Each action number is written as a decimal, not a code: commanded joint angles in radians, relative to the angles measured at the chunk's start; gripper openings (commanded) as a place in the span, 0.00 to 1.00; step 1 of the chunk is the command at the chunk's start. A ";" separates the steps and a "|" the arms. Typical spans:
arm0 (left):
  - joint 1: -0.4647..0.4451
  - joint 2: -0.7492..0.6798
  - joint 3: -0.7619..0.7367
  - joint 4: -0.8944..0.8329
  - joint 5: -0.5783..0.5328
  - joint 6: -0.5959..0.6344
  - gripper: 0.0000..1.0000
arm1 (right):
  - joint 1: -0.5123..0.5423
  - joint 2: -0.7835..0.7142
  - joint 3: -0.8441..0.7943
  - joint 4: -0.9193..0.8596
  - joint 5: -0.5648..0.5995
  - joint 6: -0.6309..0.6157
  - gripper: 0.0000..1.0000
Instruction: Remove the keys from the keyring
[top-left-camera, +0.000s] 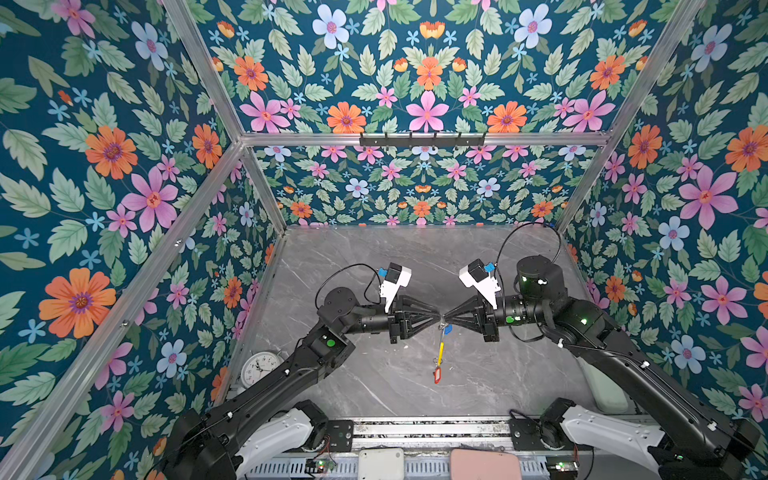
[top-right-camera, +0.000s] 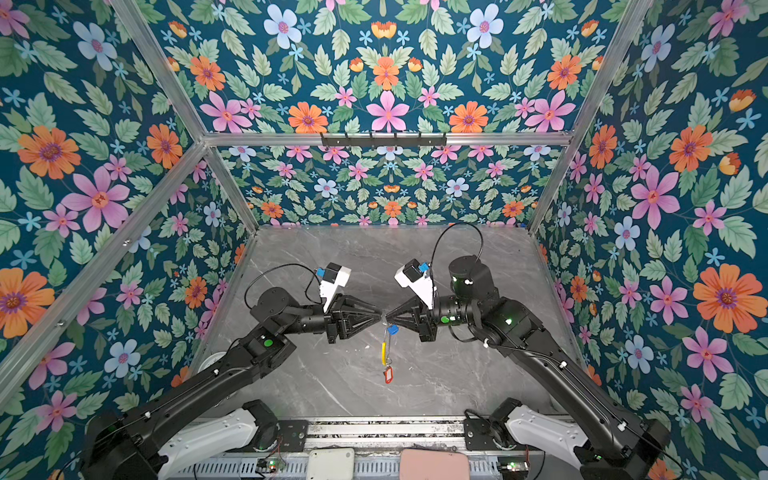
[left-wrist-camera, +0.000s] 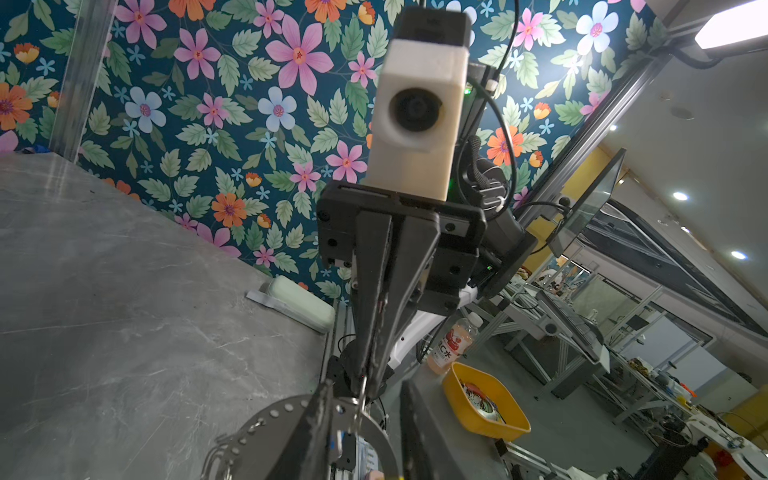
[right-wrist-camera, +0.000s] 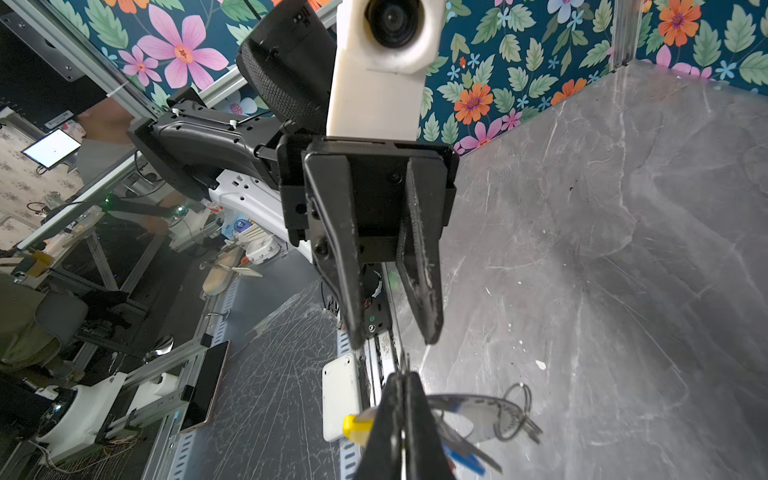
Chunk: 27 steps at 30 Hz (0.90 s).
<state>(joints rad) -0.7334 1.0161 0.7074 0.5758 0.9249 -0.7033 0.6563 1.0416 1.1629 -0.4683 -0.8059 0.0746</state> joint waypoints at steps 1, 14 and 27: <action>0.001 0.006 0.007 -0.014 0.029 0.020 0.28 | 0.000 0.004 0.014 0.004 -0.019 -0.018 0.00; 0.001 0.017 0.015 -0.010 0.044 0.022 0.17 | -0.001 0.029 0.032 -0.027 0.008 -0.035 0.00; 0.000 0.025 0.014 -0.009 0.044 0.022 0.11 | 0.000 0.034 0.039 -0.002 0.026 -0.019 0.00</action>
<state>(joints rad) -0.7330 1.0409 0.7170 0.5480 0.9546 -0.6979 0.6559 1.0744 1.1954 -0.5041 -0.7887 0.0513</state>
